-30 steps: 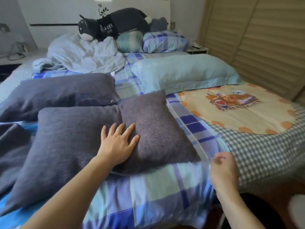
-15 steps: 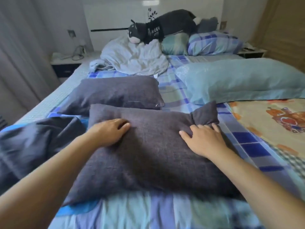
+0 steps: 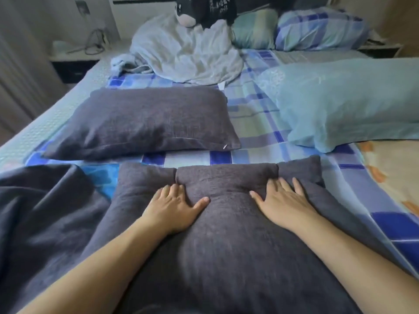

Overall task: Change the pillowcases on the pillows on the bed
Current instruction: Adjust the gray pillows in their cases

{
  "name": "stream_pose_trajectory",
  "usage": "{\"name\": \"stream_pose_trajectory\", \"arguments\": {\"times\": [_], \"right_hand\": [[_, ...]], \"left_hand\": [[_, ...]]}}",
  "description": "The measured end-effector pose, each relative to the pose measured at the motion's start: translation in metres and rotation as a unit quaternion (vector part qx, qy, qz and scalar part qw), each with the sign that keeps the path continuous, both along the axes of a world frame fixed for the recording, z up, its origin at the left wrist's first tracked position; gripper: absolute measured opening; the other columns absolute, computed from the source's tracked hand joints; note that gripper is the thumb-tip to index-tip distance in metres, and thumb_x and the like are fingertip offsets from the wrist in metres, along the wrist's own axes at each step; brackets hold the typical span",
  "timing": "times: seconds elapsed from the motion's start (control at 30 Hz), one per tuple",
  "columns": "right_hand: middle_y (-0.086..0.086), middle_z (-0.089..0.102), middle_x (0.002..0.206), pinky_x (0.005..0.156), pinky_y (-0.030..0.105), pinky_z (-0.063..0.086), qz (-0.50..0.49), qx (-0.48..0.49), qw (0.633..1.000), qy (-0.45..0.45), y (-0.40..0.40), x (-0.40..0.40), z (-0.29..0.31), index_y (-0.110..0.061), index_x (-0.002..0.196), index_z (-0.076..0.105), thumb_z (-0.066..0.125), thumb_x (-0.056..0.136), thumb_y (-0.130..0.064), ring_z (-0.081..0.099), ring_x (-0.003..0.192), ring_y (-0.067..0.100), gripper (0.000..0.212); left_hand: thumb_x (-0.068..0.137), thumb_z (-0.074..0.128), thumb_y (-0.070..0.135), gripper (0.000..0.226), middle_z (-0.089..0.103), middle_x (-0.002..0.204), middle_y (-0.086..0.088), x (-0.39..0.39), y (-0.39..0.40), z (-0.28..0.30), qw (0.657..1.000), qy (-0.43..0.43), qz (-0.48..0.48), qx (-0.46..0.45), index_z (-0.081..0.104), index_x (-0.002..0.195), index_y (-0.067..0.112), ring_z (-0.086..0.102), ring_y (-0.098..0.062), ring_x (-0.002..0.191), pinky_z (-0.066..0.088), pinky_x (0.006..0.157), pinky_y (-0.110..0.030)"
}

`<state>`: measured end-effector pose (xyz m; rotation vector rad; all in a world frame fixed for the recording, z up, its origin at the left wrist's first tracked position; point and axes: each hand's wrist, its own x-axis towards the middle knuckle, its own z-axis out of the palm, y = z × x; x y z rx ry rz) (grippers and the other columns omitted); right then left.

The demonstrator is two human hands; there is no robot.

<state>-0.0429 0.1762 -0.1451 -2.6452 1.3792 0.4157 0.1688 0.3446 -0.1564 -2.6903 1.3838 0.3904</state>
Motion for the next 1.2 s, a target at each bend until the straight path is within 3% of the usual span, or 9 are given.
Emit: {"name": "stream_pose_trajectory", "arguments": {"times": [0.1, 0.2, 0.3, 0.5, 0.6, 0.7, 0.8, 1.0, 1.2], "right_hand": [[0.012, 0.0, 0.167, 0.123, 0.05, -0.004, -0.028, -0.009, 1.0, 0.002, -0.032, 0.034, -0.015, -0.01, 0.159, 0.002, 0.017, 0.094, -0.073, -0.003, 0.154, 0.025, 0.091], [0.018, 0.027, 0.161, 0.122, 0.053, 0.01, -0.012, -0.096, 0.991, -0.093, -0.022, 0.025, -0.012, -0.014, 0.156, 0.028, 0.028, 0.094, -0.067, 0.022, 0.15, 0.032, 0.081], [0.015, 0.056, 0.143, 0.117, 0.052, 0.028, 0.043, -0.183, 0.955, -0.228, 0.023, -0.019, -0.014, -0.01, 0.135, 0.06, 0.037, 0.095, -0.046, 0.049, 0.133, 0.033, 0.058], [0.011, 0.026, 0.162, 0.12, 0.059, 0.013, 0.032, -0.064, 0.989, -0.129, 0.063, 0.016, 0.122, -0.023, 0.149, 0.043, 0.032, 0.101, -0.04, 0.021, 0.147, 0.035, 0.052], [0.01, 0.053, 0.146, 0.12, 0.05, 0.022, 0.209, -0.217, 0.851, -0.43, 0.135, 0.029, 0.161, -0.013, 0.135, 0.06, 0.04, 0.099, -0.033, 0.04, 0.139, 0.028, 0.046], [0.003, 0.027, 0.164, 0.125, 0.045, 0.005, 0.108, -0.123, 0.969, -0.183, 0.129, -0.04, 0.084, -0.02, 0.155, 0.032, 0.02, 0.103, -0.051, 0.02, 0.151, 0.019, 0.062], [0.001, 0.003, 0.168, 0.123, 0.047, -0.007, -0.042, -0.046, 0.992, -0.109, 0.089, -0.078, 0.061, -0.031, 0.159, 0.011, 0.006, 0.098, -0.064, 0.0, 0.154, 0.022, 0.069], [0.018, 0.027, 0.161, 0.111, 0.054, 0.036, -0.341, 0.072, 0.912, -0.216, 0.07, -0.139, 0.081, -0.015, 0.159, 0.01, 0.036, 0.077, -0.09, 0.035, 0.142, 0.042, 0.114], [0.02, 0.066, 0.12, 0.084, 0.041, 0.049, -0.347, -0.064, 0.863, -0.361, 0.072, -0.17, 0.129, -0.008, 0.12, 0.064, 0.058, 0.088, -0.066, 0.062, 0.108, 0.042, 0.067]], "left_hand": [[0.083, 0.006, 0.087, 0.112, -0.007, 0.169, -0.013, 0.008, -0.035, -0.009, 0.995, -0.087, 0.036, 0.009, -0.006, 0.16, 0.007, -0.011, -0.032, 0.155, -0.003, 0.126, -0.047], [0.087, 0.007, 0.084, 0.098, -0.023, 0.166, -0.01, -0.008, -0.033, -0.004, 0.991, -0.122, 0.043, -0.015, -0.024, 0.154, 0.019, -0.024, -0.037, 0.151, -0.011, 0.119, -0.063], [0.087, 0.006, 0.084, 0.08, -0.026, 0.165, -0.002, -0.041, 0.024, 0.0, 0.989, -0.106, 0.018, -0.099, -0.025, 0.151, 0.046, -0.026, -0.037, 0.15, -0.018, 0.111, -0.07], [0.094, 0.004, 0.075, 0.061, -0.011, 0.169, 0.007, -0.057, 0.076, 0.047, 0.996, -0.045, 0.014, -0.074, -0.009, 0.151, 0.059, -0.017, -0.033, 0.154, -0.009, 0.116, -0.07], [0.092, 0.003, 0.075, 0.064, -0.006, 0.169, 0.009, -0.059, 0.082, 0.06, 0.993, -0.021, 0.046, -0.104, -0.002, 0.153, 0.057, -0.011, -0.03, 0.155, -0.006, 0.117, -0.069], [0.091, 0.008, 0.079, 0.062, -0.01, 0.167, 0.017, -0.043, 0.111, 0.065, 0.988, 0.033, 0.108, -0.101, -0.004, 0.149, 0.063, -0.01, -0.028, 0.155, 0.003, 0.116, -0.071], [0.074, -0.006, 0.094, 0.076, -0.016, 0.166, 0.016, -0.023, 0.144, 0.052, 0.982, 0.081, 0.15, -0.077, -0.001, 0.146, 0.068, -0.005, -0.036, 0.154, 0.014, 0.116, -0.069], [0.076, 0.032, 0.092, 0.096, 0.051, 0.143, -0.026, -0.056, 0.179, 0.07, 0.907, 0.115, 0.362, -0.18, 0.022, 0.151, 0.033, 0.053, -0.045, 0.126, 0.04, 0.106, -0.052], [0.081, 0.066, 0.068, 0.069, 0.074, 0.108, -0.015, -0.083, 0.147, 0.14, 0.843, 0.285, 0.281, -0.359, 0.07, 0.11, 0.005, 0.07, -0.03, 0.098, 0.056, 0.084, -0.038]]}}
